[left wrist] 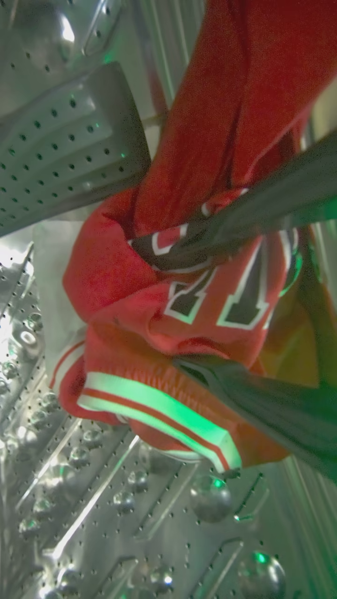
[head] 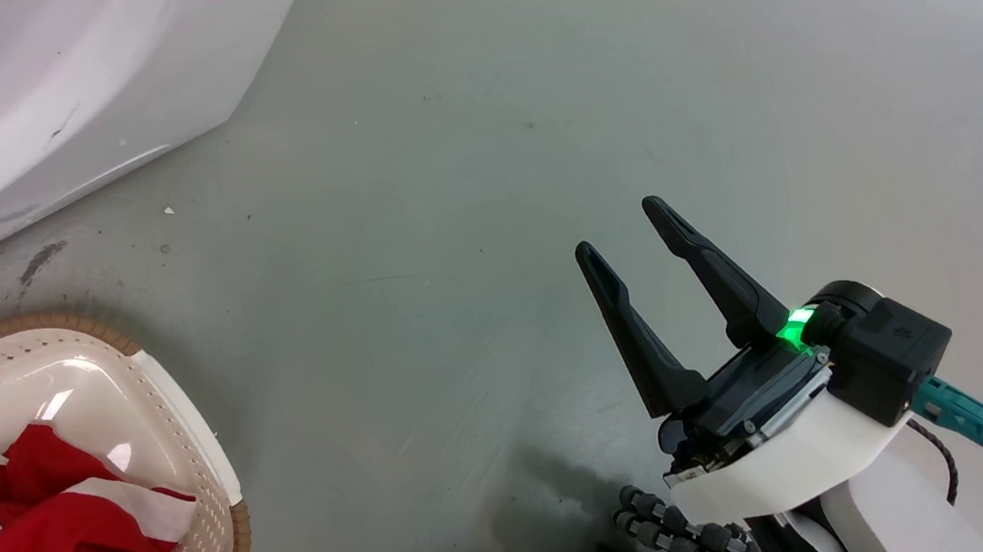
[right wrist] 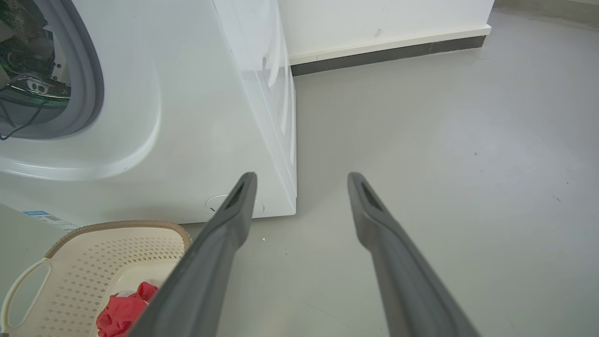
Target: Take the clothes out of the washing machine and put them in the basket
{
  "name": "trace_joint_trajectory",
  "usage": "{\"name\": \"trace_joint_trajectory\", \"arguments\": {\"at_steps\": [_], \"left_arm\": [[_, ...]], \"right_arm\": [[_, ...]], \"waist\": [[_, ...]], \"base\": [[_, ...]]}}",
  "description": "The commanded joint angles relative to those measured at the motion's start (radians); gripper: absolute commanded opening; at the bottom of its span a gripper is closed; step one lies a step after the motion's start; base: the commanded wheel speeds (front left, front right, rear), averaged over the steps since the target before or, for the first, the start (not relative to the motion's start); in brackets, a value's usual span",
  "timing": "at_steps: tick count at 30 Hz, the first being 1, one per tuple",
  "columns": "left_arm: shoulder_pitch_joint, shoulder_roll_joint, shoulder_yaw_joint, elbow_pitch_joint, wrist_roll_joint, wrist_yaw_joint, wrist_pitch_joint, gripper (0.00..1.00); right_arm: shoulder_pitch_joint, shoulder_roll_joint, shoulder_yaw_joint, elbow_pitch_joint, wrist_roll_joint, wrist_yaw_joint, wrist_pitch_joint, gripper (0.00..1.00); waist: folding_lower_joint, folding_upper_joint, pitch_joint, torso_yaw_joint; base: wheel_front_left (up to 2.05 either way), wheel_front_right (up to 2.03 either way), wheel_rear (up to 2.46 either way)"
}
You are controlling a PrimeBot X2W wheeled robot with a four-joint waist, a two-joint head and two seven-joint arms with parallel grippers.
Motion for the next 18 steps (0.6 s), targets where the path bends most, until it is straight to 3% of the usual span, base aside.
{"name": "trace_joint_trajectory", "arguments": {"at_steps": [1, 2, 3, 4, 11, 14, 18], "left_arm": [[0.026, 0.007, 0.003, -0.012, -0.003, 0.014, 0.01, 1.0], [0.033, 0.009, 0.005, -0.027, -0.006, 0.022, 0.018, 0.98], [0.038, 0.012, 0.011, -0.045, -0.004, 0.038, 0.015, 0.4], [0.05, 0.015, 0.013, -0.057, -0.007, 0.047, 0.017, 0.0], [0.126, 0.036, 0.049, -0.139, -0.021, 0.13, -0.012, 0.0], [0.168, 0.039, 0.068, -0.162, -0.032, 0.161, -0.071, 0.0], [0.217, 0.0, 0.109, -0.161, -0.073, 0.202, -0.188, 0.0]], "right_arm": [[0.007, 0.002, 0.002, -0.008, 0.008, -0.001, -0.002, 1.0], [0.007, 0.002, 0.003, -0.01, 0.008, -0.001, -0.002, 1.0], [0.007, 0.002, 0.003, -0.012, 0.009, -0.001, -0.002, 1.0], [0.007, 0.002, 0.004, -0.013, 0.01, -0.001, -0.002, 1.0], [0.007, 0.002, 0.017, -0.008, 0.008, -0.001, -0.002, 1.0], [0.001, 0.002, 0.027, 0.001, 0.011, -0.001, -0.002, 1.0], [-0.006, 0.002, 0.02, 0.009, -0.001, -0.001, -0.002, 1.0]], "waist": [[-0.0001, 0.0, 0.001, 0.0], [-0.0001, 0.0, 0.001, 0.0], [-0.0001, 0.0, 0.001, -0.001], [-0.0001, 0.0, 0.0, -0.001], [-0.0001, 0.0, -0.019, -0.008], [-0.0001, 0.0, -0.041, -0.012], [-0.0001, 0.0, -0.079, 0.006]], "base": [[0.0, 0.0, 0.0], [0.0, 0.0, 0.0], [0.0, 0.0, 0.0], [0.0, 0.0, 0.0], [0.0, 0.0, 0.0], [0.0, 0.0, 0.0], [0.0, 0.0, 0.0]]}}
